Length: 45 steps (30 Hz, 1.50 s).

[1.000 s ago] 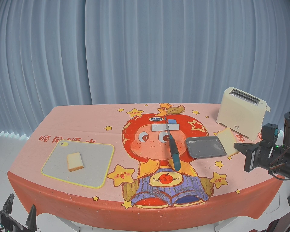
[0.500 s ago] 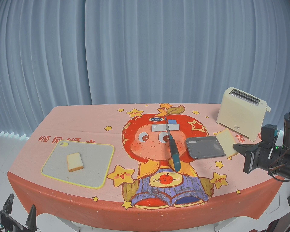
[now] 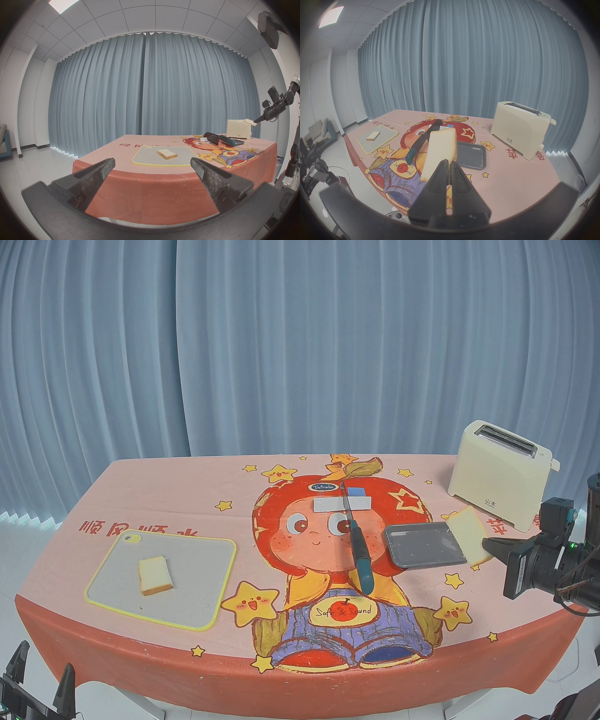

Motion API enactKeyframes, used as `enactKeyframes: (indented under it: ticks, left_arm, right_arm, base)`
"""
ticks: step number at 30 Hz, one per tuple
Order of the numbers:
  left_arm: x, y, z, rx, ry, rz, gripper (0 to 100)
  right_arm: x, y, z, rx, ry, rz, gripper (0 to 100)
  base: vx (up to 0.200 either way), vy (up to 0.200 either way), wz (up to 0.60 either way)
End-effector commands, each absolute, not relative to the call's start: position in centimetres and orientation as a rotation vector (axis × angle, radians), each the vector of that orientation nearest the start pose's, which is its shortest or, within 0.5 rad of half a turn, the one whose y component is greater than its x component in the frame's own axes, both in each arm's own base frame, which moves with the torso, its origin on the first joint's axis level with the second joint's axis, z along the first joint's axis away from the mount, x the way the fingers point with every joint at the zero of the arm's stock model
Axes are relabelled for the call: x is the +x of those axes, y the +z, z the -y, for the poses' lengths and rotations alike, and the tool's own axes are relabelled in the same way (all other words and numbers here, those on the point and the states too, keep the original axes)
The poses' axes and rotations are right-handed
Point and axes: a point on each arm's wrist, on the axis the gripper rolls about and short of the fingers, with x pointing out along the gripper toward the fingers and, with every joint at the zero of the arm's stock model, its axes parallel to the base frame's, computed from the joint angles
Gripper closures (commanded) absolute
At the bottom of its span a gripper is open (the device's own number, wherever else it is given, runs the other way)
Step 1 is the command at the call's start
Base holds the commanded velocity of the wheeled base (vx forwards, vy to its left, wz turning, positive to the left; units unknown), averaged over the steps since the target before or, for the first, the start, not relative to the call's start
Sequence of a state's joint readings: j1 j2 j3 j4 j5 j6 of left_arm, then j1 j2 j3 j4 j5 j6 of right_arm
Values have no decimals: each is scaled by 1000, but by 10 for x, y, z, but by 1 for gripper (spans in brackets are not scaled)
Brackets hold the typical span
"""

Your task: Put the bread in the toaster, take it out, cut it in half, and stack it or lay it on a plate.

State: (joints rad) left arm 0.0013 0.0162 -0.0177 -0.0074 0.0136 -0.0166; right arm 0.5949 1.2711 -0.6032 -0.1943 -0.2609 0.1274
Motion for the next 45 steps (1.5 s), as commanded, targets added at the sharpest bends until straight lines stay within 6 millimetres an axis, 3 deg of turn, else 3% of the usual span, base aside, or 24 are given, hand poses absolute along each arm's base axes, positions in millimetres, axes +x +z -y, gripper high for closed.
enactKeyframes:
  ticks: [1,45]
  left_arm:
    - [-22,76,0,-17,15,3,0]
    - [-22,76,0,-17,15,3,0]
  right_arm:
    - [157,191,-99,-73,299,-453,100]
    - [156,196,-95,-60,285,-430,100]
  base:
    - [0,0,0]
    - [0,0,0]
